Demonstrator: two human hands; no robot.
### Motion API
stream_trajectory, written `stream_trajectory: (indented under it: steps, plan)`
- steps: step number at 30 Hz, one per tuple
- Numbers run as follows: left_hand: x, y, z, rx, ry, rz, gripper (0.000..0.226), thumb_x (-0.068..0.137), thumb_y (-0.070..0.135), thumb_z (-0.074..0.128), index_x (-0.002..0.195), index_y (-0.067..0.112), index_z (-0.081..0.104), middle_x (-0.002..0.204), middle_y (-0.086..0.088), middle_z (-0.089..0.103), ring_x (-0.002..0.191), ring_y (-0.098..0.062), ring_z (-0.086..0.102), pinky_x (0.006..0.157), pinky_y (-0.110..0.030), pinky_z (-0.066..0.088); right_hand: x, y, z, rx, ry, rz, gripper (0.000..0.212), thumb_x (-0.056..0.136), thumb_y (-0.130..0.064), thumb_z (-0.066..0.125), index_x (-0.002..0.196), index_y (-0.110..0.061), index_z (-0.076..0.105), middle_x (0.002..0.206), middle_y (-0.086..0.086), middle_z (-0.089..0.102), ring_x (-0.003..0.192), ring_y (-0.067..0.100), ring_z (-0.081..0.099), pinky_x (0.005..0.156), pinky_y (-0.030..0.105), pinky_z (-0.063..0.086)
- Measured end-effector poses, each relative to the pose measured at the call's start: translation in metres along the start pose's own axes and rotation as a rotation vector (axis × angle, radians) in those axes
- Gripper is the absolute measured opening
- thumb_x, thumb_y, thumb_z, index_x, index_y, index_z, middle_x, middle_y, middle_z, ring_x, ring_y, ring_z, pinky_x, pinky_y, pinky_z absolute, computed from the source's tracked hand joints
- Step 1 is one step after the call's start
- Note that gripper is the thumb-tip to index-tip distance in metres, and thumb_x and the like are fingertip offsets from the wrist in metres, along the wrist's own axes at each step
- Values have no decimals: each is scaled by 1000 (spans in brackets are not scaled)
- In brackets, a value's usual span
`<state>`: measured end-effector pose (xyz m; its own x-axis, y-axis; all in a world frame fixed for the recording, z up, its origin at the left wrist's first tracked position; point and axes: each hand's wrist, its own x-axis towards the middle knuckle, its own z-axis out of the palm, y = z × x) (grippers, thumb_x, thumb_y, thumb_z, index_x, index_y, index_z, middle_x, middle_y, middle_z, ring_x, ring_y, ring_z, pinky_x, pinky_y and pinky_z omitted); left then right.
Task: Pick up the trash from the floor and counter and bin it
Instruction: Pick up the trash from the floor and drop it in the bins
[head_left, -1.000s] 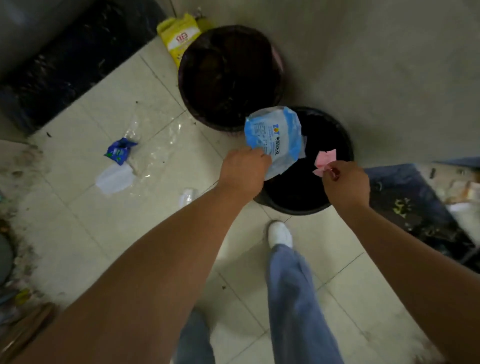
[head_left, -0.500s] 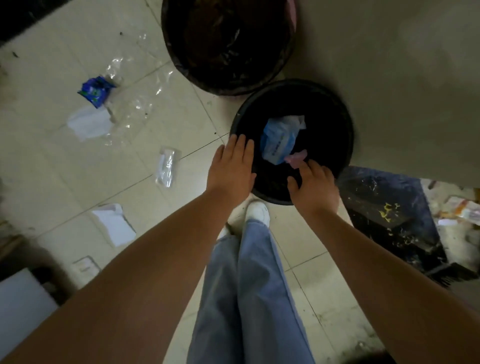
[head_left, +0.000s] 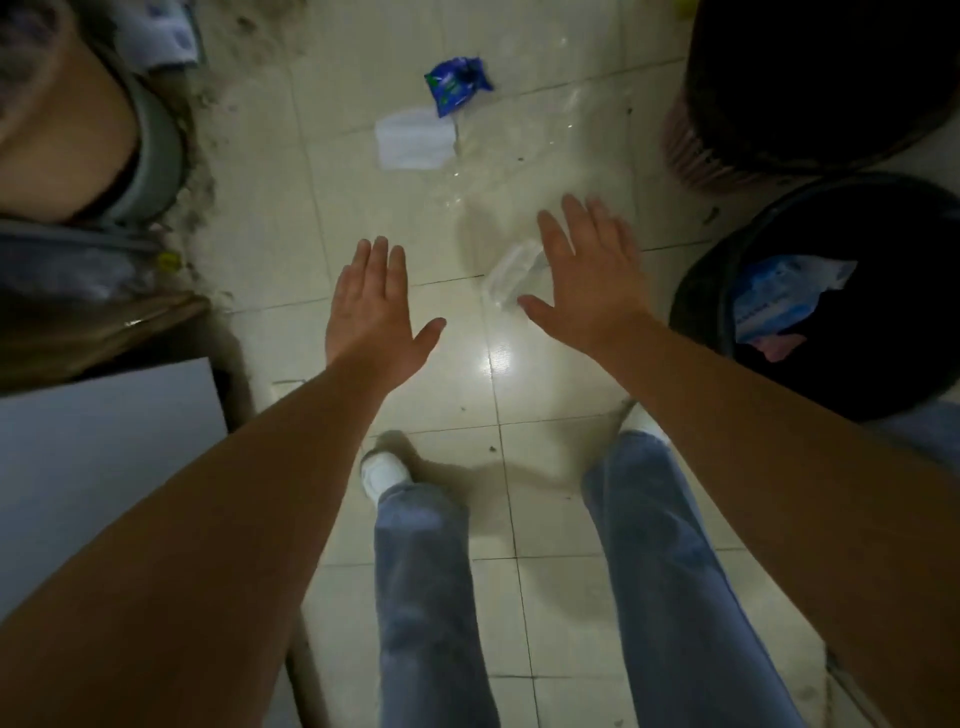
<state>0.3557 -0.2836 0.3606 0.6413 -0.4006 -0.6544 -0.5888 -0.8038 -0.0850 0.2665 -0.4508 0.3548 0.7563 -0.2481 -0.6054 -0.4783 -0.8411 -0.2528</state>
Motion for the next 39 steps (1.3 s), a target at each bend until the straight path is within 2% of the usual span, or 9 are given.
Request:
stream_trajectory:
  steps: [4,9,15,25,29,31,34,36,39]
  plan:
    - [-16,-100,46,-75,-37,-36,79,96,46,40,151,3,4,161,-13,4,150,-26,0,123,-36,2,14,-88,40,-68,-43,-29,78,93,-47,44,151,-15,2,161,10,-2,149,28,-5,122,42,0]
    - [-37,-216,117,-65,-150,-34,81,96,51,36,151,3,0,161,-14,1,150,-27,-2,123,-37,1,17,-195,117,-45,-153,57,77,93,-47,44,151,-14,6,161,10,0,149,26,-3,122,41,1]
    - [-33,-309,181,-148,-175,-97,85,93,52,43,151,5,3,161,-12,3,150,-28,3,123,-37,5,43,-278,190,-35,-241,67,75,93,-45,46,151,-15,9,161,8,3,150,25,-2,123,40,3]
    - [73,-337,341,-393,-167,-325,91,87,54,53,150,4,10,160,-14,14,149,-28,11,121,-39,16,185,-279,319,-154,-193,82,78,90,-47,52,149,-13,15,160,13,13,148,29,10,122,43,13]
    - [109,-331,405,-479,-194,-470,95,84,57,56,150,4,12,157,-18,19,144,-33,21,114,-44,30,228,-268,364,-38,-49,195,84,87,-42,60,150,-12,13,159,18,8,145,35,18,117,47,25]
    - [120,-329,426,-526,-192,-541,94,82,53,62,148,5,16,151,-21,28,137,-36,32,107,-45,38,243,-265,378,14,15,273,85,86,-39,61,150,-12,12,157,19,14,141,36,25,114,47,28]
    - [130,-325,443,-544,-133,-592,80,85,38,65,144,4,24,140,-25,41,123,-38,46,98,-45,44,259,-263,389,27,38,354,69,91,-32,56,147,-11,21,146,16,39,133,32,40,110,43,31]
    - [132,-323,447,-583,-92,-615,66,89,25,61,142,3,29,134,-26,48,118,-39,52,96,-45,46,262,-265,391,36,37,362,46,94,-22,49,137,-9,39,135,14,54,125,30,50,107,37,31]
    - [129,-321,441,-643,-49,-615,47,93,15,56,135,0,38,129,-25,55,115,-39,57,95,-44,48,258,-269,387,48,36,345,31,95,-12,41,122,-8,56,124,12,63,115,29,55,105,34,30]
